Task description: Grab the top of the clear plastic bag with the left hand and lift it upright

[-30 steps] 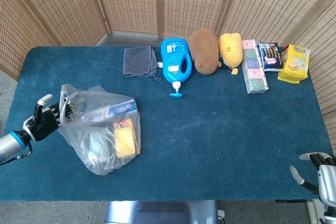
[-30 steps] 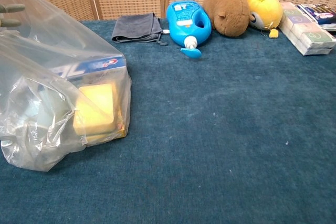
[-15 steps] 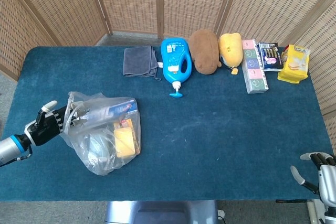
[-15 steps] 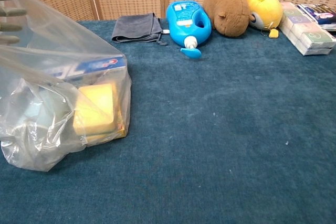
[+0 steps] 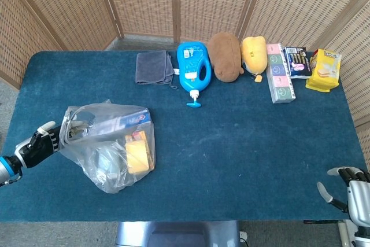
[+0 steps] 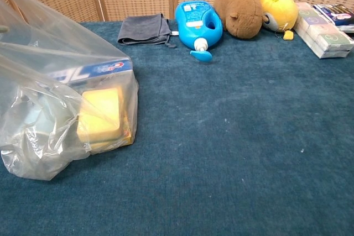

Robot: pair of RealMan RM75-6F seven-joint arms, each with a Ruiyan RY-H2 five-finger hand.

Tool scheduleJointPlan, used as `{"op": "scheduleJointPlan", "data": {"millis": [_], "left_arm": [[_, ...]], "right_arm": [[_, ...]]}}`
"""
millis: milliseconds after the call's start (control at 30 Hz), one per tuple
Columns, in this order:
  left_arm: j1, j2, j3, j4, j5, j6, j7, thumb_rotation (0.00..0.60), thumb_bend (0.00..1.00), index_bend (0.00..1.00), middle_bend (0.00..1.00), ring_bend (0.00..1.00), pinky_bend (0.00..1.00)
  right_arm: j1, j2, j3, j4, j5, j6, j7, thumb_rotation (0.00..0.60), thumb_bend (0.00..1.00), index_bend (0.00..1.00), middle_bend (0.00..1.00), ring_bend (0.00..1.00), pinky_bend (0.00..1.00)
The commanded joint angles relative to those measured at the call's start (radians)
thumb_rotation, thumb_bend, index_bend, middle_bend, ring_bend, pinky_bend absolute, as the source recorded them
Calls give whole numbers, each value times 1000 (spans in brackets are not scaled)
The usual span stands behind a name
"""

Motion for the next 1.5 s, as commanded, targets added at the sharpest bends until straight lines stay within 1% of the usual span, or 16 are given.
{"op": "scheduleJointPlan", "data": {"millis": [33, 133, 200, 333, 567, 700, 867, 933, 1100, 1167, 1233, 1367, 1433, 1500], "left_arm": [[-10, -4, -2, -7, -9, -10, 6, 0, 307, 123, 70, 0, 70], [-26, -10, -12, -15, -21, -25, 10, 0, 307, 125, 71, 0, 70], [-42, -14, -29, -23, -35, -30, 5, 0, 306, 129, 71, 0, 70], [-53, -9, -35, -33, -55, -47, 0, 0, 305, 130, 71, 0, 70], [-76, -24, -62, -42, -117, -114, -27, 0, 307, 131, 71, 0, 70], [-91, -39, -76, -44, -128, -136, -48, 0, 306, 132, 71, 0, 70], [-102, -55, -99, -42, -145, -142, -81, 0, 306, 147, 72, 0, 70], [-105, -64, -116, -50, -159, -138, -113, 0, 306, 161, 81, 0, 70], [-110, -75, -130, -54, -168, -143, -141, 0, 315, 176, 109, 11, 70], [-113, -92, -149, -68, -189, -145, -191, 0, 321, 185, 119, 21, 70], [-114, -102, -161, -66, -195, -141, -230, 0, 323, 200, 133, 37, 80], [-117, -111, -171, -62, -188, -132, -261, 0, 324, 207, 142, 52, 93], [-116, -112, -179, -65, -186, -115, -290, 0, 324, 209, 145, 58, 104], [-114, -108, -185, -72, -176, -86, -323, 0, 324, 212, 150, 80, 138]], "right_arm": [[1, 0, 0, -2, -2, 0, -1, 39, 323, 419, 416, 320, 240], [0, 1, -1, -3, -3, 1, -1, 40, 323, 419, 416, 320, 240], [-7, 5, -2, -3, 0, 9, 1, 44, 323, 418, 416, 320, 240], [-14, 9, -2, -2, 3, 17, 7, 40, 324, 418, 416, 320, 240], [-15, 12, -1, 0, 1, 21, 13, 39, 323, 419, 416, 320, 240], [-16, 11, -1, 2, 0, 21, 16, 48, 323, 418, 416, 321, 241], [-21, 12, 0, 5, 2, 27, 21, 47, 323, 418, 416, 321, 240], [-24, 13, 0, 7, 3, 32, 25, 44, 323, 419, 416, 320, 240], [-27, 12, 1, 11, 2, 36, 31, 46, 323, 419, 416, 321, 241], [-28, 13, 1, 12, 1, 38, 35, 47, 324, 418, 416, 321, 241], [-29, 13, 1, 13, -1, 40, 37, 46, 323, 419, 416, 320, 240], [-32, 14, 1, 14, 0, 43, 38, 48, 323, 419, 416, 321, 240], [-33, 15, 1, 13, 1, 44, 39, 43, 323, 419, 416, 321, 240], [-34, 16, 2, 13, 0, 46, 40, 46, 323, 419, 416, 321, 240]]}}
